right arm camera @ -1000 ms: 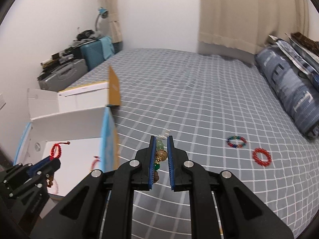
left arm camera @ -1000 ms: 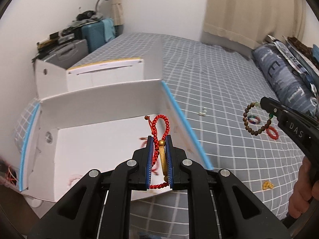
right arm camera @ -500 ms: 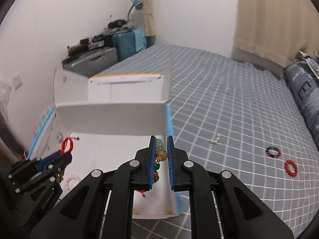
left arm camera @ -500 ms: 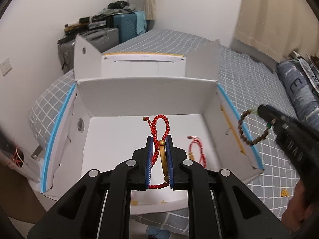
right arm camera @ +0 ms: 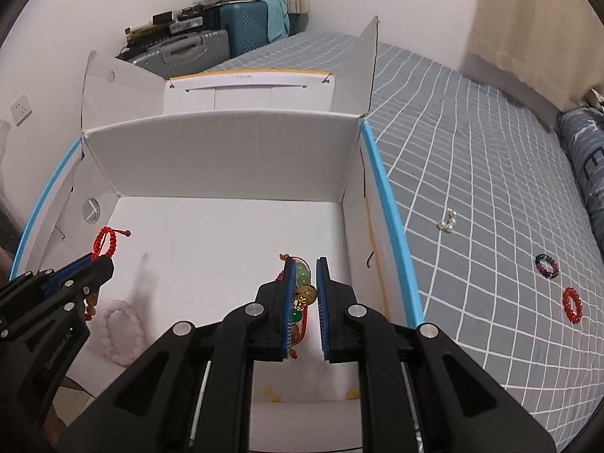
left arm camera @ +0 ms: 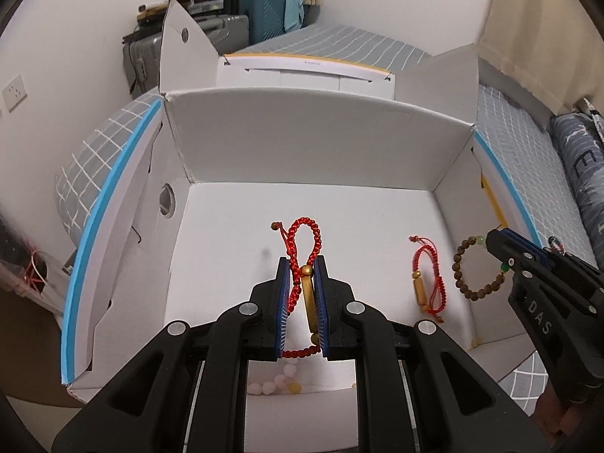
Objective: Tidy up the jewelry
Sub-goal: 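Open the left tool and the right tool to drop both bracelets into the box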
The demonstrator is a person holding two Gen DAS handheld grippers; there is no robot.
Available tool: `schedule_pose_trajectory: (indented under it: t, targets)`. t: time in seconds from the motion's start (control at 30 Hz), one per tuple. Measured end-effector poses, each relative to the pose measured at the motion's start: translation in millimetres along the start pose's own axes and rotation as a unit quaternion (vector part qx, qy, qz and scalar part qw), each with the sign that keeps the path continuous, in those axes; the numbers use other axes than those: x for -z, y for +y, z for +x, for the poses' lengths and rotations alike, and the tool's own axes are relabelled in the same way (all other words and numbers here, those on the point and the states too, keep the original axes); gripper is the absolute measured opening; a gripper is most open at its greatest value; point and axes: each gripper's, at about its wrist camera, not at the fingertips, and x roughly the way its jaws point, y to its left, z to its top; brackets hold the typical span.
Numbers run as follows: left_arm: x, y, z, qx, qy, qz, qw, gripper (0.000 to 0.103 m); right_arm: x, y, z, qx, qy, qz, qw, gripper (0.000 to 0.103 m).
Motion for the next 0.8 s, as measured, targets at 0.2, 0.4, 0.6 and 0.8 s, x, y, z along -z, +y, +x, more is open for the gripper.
schedule_pose_trajectory:
  t: [0.2,0.4,0.6,0.8]
  targets:
    - [1,1,4,-0.003,0.006,0.001,1.0,0.012,0,-1,2,-0.001,0.008,0.001,1.0,0.01]
    - [-1,1,7,-0.01,0.011,-0.002,0.9999,0.016,0,2,6,-0.006,0.018,-0.002,1.0,0.011]
    - [-1,5,-4,-0.014,-0.004,-0.004,0.9999,0.049,-3,2,-2,-0.021,0.009,0.001,1.0,0.035]
    - [-1,5,-23,-0.012,-0.028,-0.007,0.9995,0.076,-6,-4,-22,-0.029,-0.029,0.009,0.999,0.064]
